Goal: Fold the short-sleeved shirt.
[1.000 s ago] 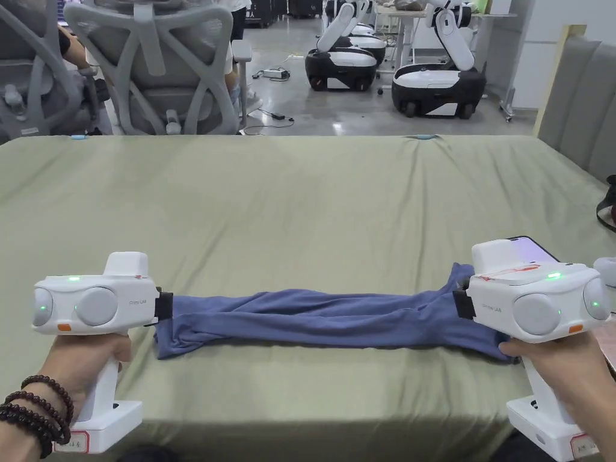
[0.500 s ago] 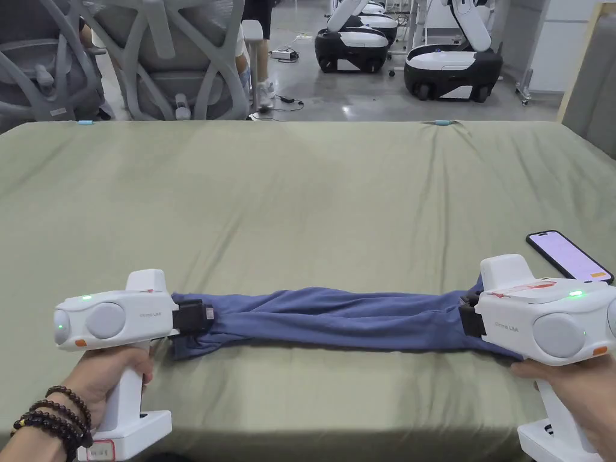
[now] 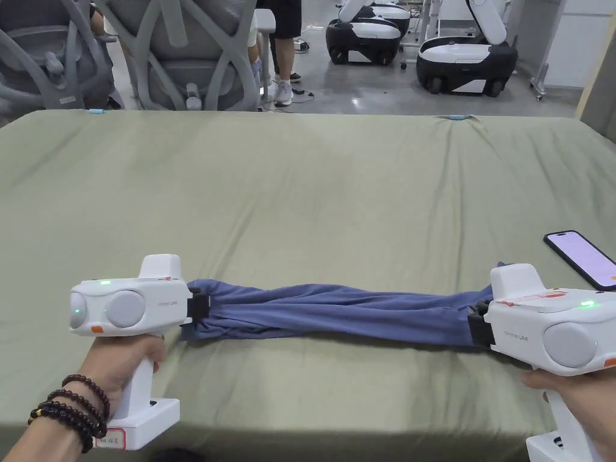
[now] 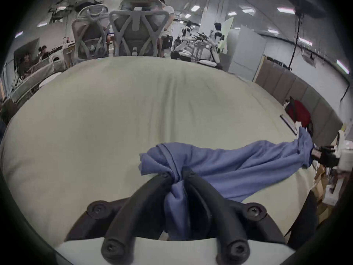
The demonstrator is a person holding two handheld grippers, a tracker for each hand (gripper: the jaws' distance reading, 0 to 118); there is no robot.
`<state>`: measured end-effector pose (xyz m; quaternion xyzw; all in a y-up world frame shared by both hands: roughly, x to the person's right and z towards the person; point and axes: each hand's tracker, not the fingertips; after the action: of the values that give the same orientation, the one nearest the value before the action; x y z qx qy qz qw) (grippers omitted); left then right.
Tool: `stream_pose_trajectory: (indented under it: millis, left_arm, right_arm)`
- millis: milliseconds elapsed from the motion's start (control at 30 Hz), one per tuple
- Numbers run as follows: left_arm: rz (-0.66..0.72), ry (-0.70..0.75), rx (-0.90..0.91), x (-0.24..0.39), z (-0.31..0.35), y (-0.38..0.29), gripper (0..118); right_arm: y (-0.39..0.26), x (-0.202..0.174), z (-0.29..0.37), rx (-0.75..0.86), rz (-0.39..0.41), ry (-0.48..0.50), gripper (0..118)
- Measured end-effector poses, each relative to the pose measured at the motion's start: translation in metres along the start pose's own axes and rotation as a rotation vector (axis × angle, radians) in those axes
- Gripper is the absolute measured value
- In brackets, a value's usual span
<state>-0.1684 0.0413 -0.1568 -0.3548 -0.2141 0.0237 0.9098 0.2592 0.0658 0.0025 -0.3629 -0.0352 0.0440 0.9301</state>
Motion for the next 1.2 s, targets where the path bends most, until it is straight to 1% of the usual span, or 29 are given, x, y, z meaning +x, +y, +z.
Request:
stream_pose_trajectory:
  millis: [100, 200, 267, 333, 367, 400, 467, 533, 567, 633, 733, 833, 1000, 1033, 1133, 1200]
  left_arm:
    - [0.023, 0.035, 0.018, -0.016, 0.006, 0.004, 6]
    - [0.017, 0.159, 0.049, -0.039, 0.017, 0.011, 6]
    - [0.054, 0.256, 0.055, -0.053, 0.026, 0.016, 6]
    - [0.050, 0.312, 0.052, -0.066, 0.031, 0.018, 6]
    - [0.053, 0.309, 0.050, -0.069, 0.032, 0.018, 6]
    - [0.053, 0.295, 0.042, -0.071, 0.032, 0.019, 6]
    - [0.079, 0.218, 0.035, -0.069, 0.035, 0.020, 6]
    - [0.059, 0.202, 0.048, -0.059, 0.038, 0.022, 6]
    - [0.052, 0.159, 0.057, -0.053, 0.040, 0.023, 6]
    - [0.079, 0.069, 0.034, -0.040, 0.044, 0.026, 6]
    - [0.077, -0.030, 0.041, -0.012, 0.047, 0.028, 6]
    - [0.101, -0.159, 0.035, 0.018, 0.043, 0.031, 6]
    - [0.086, -0.309, 0.002, 0.074, 0.019, 0.030, 6]
    - [0.075, -0.326, -0.012, 0.085, 0.013, 0.030, 6]
    - [0.024, -0.305, -0.068, 0.115, -0.012, 0.024, 6]
    - [0.041, -0.285, -0.105, 0.118, -0.027, 0.019, 6]
  right_arm:
    - [0.002, 0.000, 0.001, 0.002, 0.005, 0.000, 0]
    - [0.004, -0.001, 0.004, 0.015, 0.004, -0.002, 0]
    - [0.006, -0.001, 0.006, 0.022, 0.003, -0.001, 0]
    - [0.006, -0.001, 0.007, 0.027, 0.002, 0.001, 0]
    - [0.006, -0.002, 0.007, 0.031, 0.000, 0.004, 0]
    - [0.006, -0.002, 0.008, 0.032, -0.002, 0.006, 0]
    - [0.005, -0.004, 0.009, 0.033, -0.003, 0.010, 0]
    - [0.005, -0.005, 0.009, 0.034, -0.004, 0.012, 0]
    - [0.005, -0.005, 0.009, 0.034, -0.004, 0.014, 0]
    - [0.005, -0.005, 0.008, 0.032, -0.003, 0.017, 0]
    - [0.005, -0.005, 0.009, 0.035, 0.001, 0.014, 0]
    - [0.004, -0.006, 0.012, 0.040, 0.001, 0.018, 0]
    - [0.003, -0.004, 0.013, 0.038, -0.001, 0.015, 0]
    - [0.002, -0.003, 0.013, 0.037, -0.005, 0.013, 0]
    - [-0.001, 0.002, 0.015, 0.038, -0.019, 0.008, 0]
    - [-0.004, 0.006, 0.017, 0.037, -0.031, 0.003, 0]
